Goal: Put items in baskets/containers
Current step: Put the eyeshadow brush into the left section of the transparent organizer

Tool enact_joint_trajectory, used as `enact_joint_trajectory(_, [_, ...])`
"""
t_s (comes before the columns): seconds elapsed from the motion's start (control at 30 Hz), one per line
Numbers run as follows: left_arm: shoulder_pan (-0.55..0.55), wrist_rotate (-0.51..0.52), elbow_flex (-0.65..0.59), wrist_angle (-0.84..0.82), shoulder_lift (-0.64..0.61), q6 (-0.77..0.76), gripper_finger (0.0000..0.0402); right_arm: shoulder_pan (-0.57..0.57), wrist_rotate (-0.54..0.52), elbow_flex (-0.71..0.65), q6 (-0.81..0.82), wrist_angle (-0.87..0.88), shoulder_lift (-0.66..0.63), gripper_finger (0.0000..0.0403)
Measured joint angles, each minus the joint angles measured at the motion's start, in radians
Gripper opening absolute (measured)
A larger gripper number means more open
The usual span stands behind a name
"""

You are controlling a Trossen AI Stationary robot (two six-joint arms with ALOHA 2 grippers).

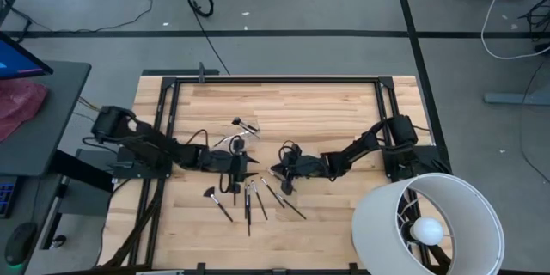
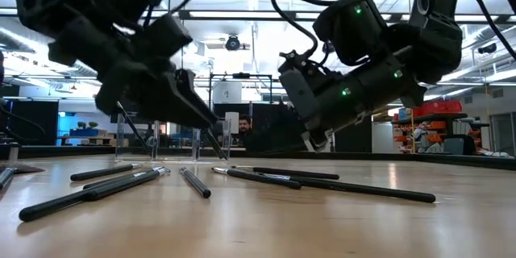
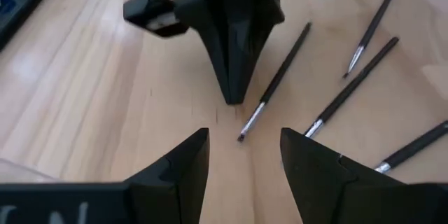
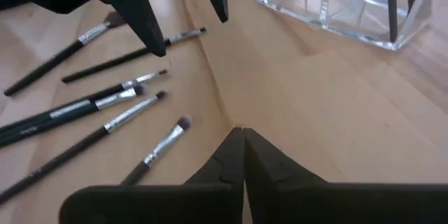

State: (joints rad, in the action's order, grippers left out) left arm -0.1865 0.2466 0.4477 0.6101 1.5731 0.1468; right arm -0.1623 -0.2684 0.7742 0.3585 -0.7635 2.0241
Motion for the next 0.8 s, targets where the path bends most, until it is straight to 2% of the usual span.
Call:
enact_joint_trajectory(0.13, [0.005,-0.001,0.000,0.000,0.032,-0.029,0.0181,-0.015,-0.003,0.001,0.005,0.011,-0.007,0.0011])
enact_joint_trajectory(0.27, [0.005,-0.001,0.000,0.002,0.034,-0.031,0.0181,-0.053,-0.015,0.001,-0.046,0.026,-0.034,0.0036])
enact_joint_trajectory(0.37, [0.005,-0.001,0.000,0.004,0.034,-0.031,0.0181,-0.092,-0.061,0.002,-0.053,0.034,-0.051,0.0065])
enact_joint_trajectory(0.57, [0.005,-0.001,0.000,0.005,0.034,-0.038,0.0181,-0.180,-0.254,0.003,-0.056,0.126,-0.033,0.0126])
enact_joint_trajectory(0.8, [0.005,-0.001,0.000,0.008,0.033,-0.039,0.0181,-0.224,-0.269,0.002,0.003,0.116,-0.015,0.0167])
